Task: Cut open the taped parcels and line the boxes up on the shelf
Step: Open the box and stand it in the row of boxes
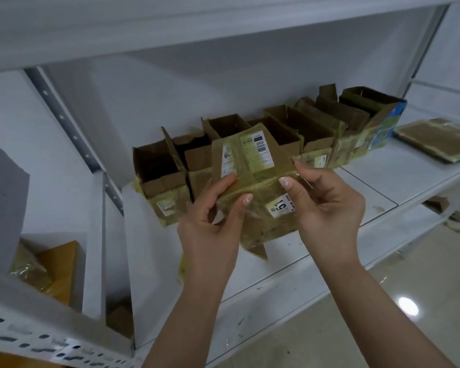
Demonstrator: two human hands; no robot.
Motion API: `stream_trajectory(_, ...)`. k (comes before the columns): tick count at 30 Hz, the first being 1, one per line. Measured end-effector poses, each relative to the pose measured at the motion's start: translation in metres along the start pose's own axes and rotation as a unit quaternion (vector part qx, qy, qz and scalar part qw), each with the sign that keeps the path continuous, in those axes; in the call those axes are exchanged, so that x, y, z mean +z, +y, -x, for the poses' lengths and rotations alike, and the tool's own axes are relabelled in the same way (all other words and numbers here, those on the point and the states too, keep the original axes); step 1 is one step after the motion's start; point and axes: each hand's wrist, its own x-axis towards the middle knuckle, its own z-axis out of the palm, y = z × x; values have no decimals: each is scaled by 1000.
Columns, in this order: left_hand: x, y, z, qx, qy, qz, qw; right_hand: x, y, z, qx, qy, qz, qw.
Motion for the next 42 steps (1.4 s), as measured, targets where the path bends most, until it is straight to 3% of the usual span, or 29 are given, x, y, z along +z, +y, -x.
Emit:
stream_trajectory(6, -14, 3, -12, -37, -33, 9, 999, -11, -6, -10, 6, -70, -36, 997)
stream_trajectory(12, -12, 8, -15, -48, -69, 50, 995, -13, -5, -11, -18, -125, 53, 991)
stream_trajectory(20, -8, 7, -13, -42, -77, 48, 995, -11, 0, -9, -156, -45, 165, 973)
stream_trajectory(23, -11, 7, -18, -38, -97, 22, 994, -22, 0, -13, -108, -102, 164, 975)
stream_trajectory(27, -7, 12, -20, -4, -141, 0, 990, -22, -5, -15, -46, -192, 82, 977)
stream_trajectory(35, 7, 10, -14, 26, -70, -17, 997, -13, 0, -4, -18, -85, 16, 996)
stream_trajectory(42, -4, 11, -23, -21, -127, 15, 992, -21, -8, -10, 63, -87, -15, 994)
